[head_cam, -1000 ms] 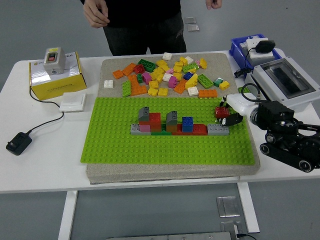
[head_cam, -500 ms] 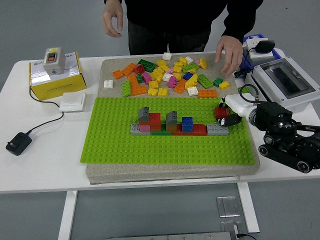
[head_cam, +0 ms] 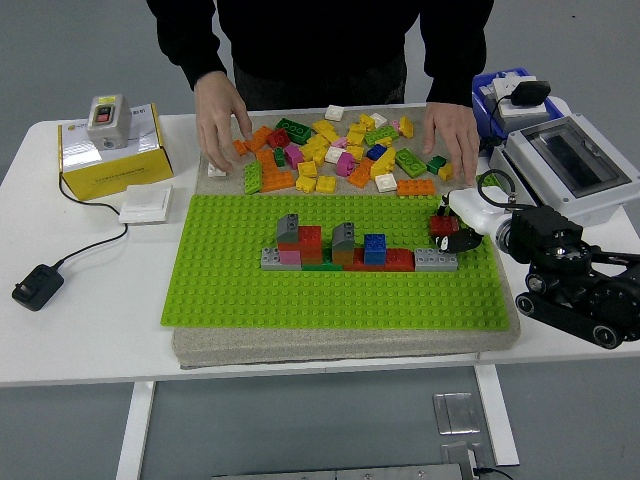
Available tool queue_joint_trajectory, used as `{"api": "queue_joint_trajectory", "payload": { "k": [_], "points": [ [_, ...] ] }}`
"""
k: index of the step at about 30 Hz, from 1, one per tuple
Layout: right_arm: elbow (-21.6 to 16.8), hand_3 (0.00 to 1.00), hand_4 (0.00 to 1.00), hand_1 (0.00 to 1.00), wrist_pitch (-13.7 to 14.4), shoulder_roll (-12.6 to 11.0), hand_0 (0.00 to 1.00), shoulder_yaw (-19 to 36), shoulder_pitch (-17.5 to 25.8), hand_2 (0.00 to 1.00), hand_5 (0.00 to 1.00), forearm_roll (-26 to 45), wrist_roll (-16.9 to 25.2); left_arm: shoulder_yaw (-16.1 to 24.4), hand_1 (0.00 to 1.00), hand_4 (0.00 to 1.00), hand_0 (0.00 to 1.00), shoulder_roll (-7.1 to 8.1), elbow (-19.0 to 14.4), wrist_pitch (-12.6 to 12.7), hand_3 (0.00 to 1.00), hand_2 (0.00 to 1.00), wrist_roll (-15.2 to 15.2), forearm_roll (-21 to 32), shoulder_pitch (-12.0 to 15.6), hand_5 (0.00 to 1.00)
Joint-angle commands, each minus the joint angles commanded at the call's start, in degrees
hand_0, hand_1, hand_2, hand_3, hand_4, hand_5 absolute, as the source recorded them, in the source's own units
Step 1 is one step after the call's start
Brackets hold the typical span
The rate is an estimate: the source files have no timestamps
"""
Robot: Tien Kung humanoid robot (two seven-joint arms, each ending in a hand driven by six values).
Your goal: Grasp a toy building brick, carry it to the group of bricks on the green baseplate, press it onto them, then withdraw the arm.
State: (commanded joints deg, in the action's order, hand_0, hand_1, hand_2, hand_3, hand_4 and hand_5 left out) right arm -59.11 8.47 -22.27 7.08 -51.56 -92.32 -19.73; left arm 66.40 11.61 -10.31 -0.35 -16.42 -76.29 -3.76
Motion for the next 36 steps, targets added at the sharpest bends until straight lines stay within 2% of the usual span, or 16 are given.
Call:
{"api": "queue_joint_trajectory", "payload": {
  "k": [1, 6, 7, 12, 13, 24, 25, 36],
  "points": [
    [0.0, 0.610, 0.571, 0.177, 0.1, 0.0, 0.131, 0.0, 0.0, 0.500, 0.420, -0.2, -0.1, -0.1, 0.616, 0.181, 0.628, 0.00, 0.0, 0.0, 0.609, 0.547, 0.0, 0.1, 0.0, 0.683],
    [0.1, 0.610, 0.571, 0.177, 0.4, 0.1, 0.131, -0.4, 0.0, 0.500, 0.420, -1.6, -0.4, -0.5, 0.616, 0.181, 0.628, 0.02, 0.0, 0.1, 0.609, 0.547, 0.2, 0.5, 0.0, 0.683],
    [0.2, 0.566, 0.416, 0.169, 0.3, 0.1, 0.126, -0.5, 0.1, 0.469, 0.332, -2.1, -0.5, -0.6, 0.616, 0.182, 0.627, 0.02, 0.0, 0.1, 0.610, 0.548, 0.3, 0.6, 0.0, 0.685],
    [0.0, 0.566, 0.416, 0.169, 0.4, 0.1, 0.126, -0.6, 0.1, 0.469, 0.332, -3.5, -0.8, -1.2, 0.616, 0.182, 0.627, -0.03, 0.0, 0.0, 0.610, 0.548, 0.4, 0.5, 0.1, 0.685],
    [0.0, 0.608, 0.367, 0.168, 0.4, 0.1, 0.122, -0.7, 0.1, 0.511, 0.300, -3.6, -0.9, -1.2, 0.615, 0.180, 0.627, -0.03, 0.0, 0.0, 0.610, 0.549, 0.4, 0.5, 0.2, 0.687],
    [-0.8, 0.610, 0.345, 0.167, 1.1, -0.3, 0.121, -0.6, 0.0, 0.514, 0.274, -4.0, -1.2, -1.1, 0.615, 0.179, 0.627, -0.11, 0.0, 0.3, 0.610, 0.549, 0.8, 0.7, 0.3, 0.687],
    [-1.0, 0.592, 0.312, 0.166, 1.1, -0.4, 0.109, -0.5, -0.1, 0.493, 0.253, -4.0, -1.2, -1.1, 0.615, 0.179, 0.625, -0.11, 0.0, 0.3, 0.610, 0.548, 0.8, 0.7, 0.3, 0.688],
    [-2.4, 0.587, 0.308, 0.160, 1.3, -1.4, 0.109, 0.9, -1.1, 0.485, 0.251, -4.8, -1.3, -1.1, 0.615, 0.178, 0.626, -0.23, 0.0, 0.5, 0.611, 0.549, 0.9, 0.9, 0.1, 0.690]
  ]
}}
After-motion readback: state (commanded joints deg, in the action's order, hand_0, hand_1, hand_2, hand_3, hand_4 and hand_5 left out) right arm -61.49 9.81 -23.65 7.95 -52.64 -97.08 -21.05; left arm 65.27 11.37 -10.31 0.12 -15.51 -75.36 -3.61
